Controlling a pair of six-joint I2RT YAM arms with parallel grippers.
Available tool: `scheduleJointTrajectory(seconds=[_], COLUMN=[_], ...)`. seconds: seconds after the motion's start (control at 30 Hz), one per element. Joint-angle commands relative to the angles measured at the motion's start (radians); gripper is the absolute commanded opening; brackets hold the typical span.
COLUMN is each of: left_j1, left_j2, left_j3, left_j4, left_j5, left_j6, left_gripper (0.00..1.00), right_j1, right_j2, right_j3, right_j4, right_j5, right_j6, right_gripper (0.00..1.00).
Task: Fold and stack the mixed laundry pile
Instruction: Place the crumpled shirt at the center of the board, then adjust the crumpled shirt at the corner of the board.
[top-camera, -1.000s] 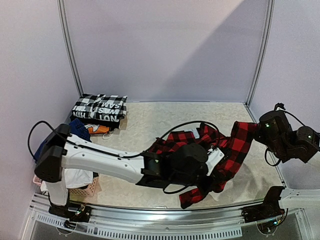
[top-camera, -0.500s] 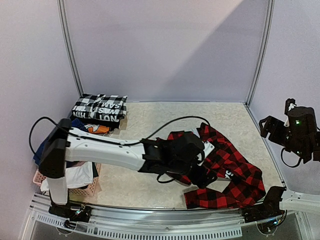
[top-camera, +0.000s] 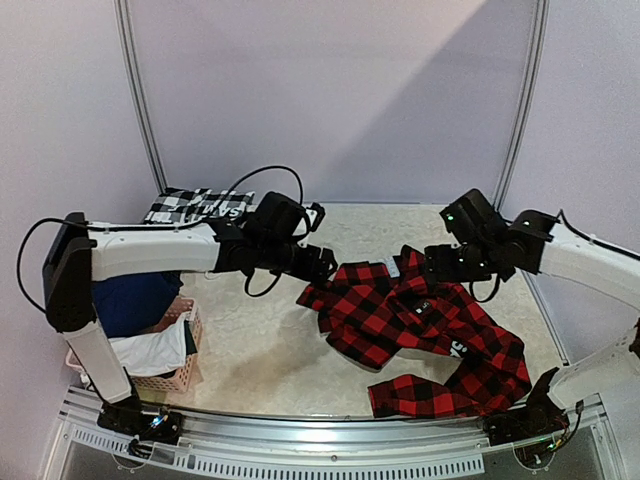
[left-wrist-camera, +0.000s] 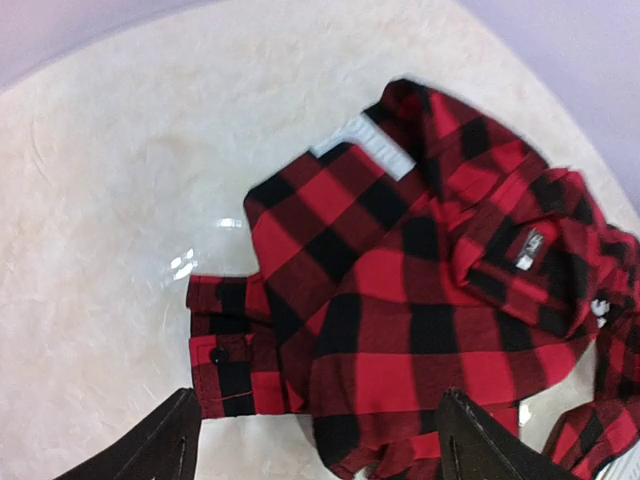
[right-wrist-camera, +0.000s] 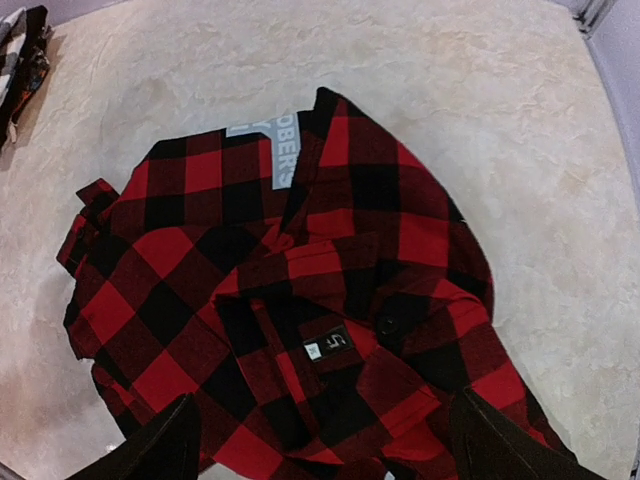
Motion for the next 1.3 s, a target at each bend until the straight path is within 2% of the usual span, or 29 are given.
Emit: scheduleJointTrajectory(seconds=[0.0,0.17,0.33,0.5,0.67,0.73,0.8,0.87,0.9,0.93,1.07,1.2,1.27], left_j1=[0.042,0.062,0.066,0.066,0.066,0.066,0.066,0.066,0.066,0.066,0.066,0.066,0.066], left_j2=[0.090,0.187,0.265,0.321,0.326,0.320,0.312,0.303,0.297,0.289,0.278,0.276,0.272], left_j3=[0.003,0.045,0.065,0.083,0.062,0.047,0.028,0.005,-0.010,-0.024,-0.060,-0.077,-0.083], left_j4=[-0.009,0.005,0.067,0.096,0.136,0.149,0.168,0.184,0.200,0.214,0.264,0.283,0.290], left_j5=[0.132,0.199,0.284,0.324,0.343,0.343,0.342,0.335,0.334,0.333,0.336,0.340,0.339], left_j6=[-0.006,0.000,-0.009,-0.022,-0.032,-0.035,-0.040,-0.050,-0.054,-0.061,-0.075,-0.087,-0.088], left_gripper=[0.82,0.81,0.77,0.69,0.57,0.47,0.32,0.15,0.08,0.05,0.02,0.00,0.00], right_j1=[-0.074,-0.146,-0.188,-0.205,-0.210,-0.215,-0.230,-0.243,-0.249,-0.253,-0.257,-0.259,-0.259], right_j2=[0.160,0.319,0.427,0.466,0.483,0.480,0.469,0.457,0.455,0.455,0.489,0.514,0.516], right_j3=[0.090,0.133,0.162,0.156,0.152,0.152,0.158,0.158,0.155,0.150,0.144,0.138,0.136], right_j4=[0.108,0.164,0.167,0.172,0.169,0.168,0.163,0.164,0.172,0.182,0.223,0.255,0.265], right_j5=[-0.168,-0.271,-0.297,-0.282,-0.252,-0.236,-0.238,-0.233,-0.237,-0.249,-0.317,-0.339,-0.357], right_j6=[-0.079,-0.122,-0.145,-0.143,-0.140,-0.139,-0.138,-0.135,-0.131,-0.130,-0.143,-0.142,-0.141], right_gripper=[0.86,0.82,0.77,0.74,0.76,0.83,0.88,0.89,0.88,0.86,0.76,0.61,0.58])
